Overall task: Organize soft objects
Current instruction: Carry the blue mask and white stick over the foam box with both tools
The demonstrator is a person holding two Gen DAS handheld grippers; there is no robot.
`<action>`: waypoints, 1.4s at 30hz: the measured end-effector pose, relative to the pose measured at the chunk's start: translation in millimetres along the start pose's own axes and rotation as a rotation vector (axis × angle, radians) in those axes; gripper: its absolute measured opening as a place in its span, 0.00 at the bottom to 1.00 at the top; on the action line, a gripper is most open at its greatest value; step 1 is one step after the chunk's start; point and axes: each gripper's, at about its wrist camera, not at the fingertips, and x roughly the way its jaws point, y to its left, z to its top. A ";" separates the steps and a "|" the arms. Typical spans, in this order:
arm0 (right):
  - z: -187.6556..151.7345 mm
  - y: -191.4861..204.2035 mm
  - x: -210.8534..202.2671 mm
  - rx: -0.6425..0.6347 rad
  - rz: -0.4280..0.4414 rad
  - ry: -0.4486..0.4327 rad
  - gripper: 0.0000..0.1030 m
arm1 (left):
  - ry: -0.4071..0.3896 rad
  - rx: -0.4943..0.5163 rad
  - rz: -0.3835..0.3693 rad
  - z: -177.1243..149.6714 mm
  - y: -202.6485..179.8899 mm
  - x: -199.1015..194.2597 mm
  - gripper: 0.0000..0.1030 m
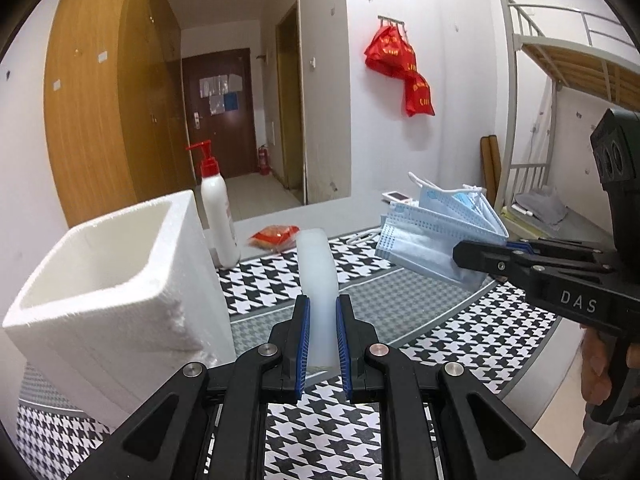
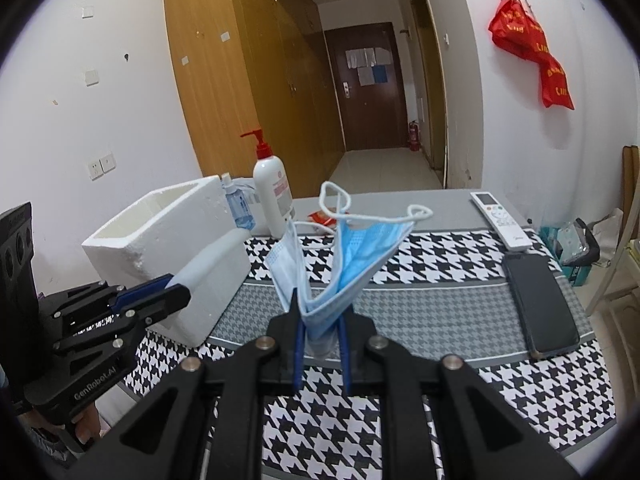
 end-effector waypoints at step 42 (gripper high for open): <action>27.1 54.8 -26.8 -0.075 0.013 -0.153 0.17 | -0.167 -0.023 0.078 31.3 42.1 -55.1 0.14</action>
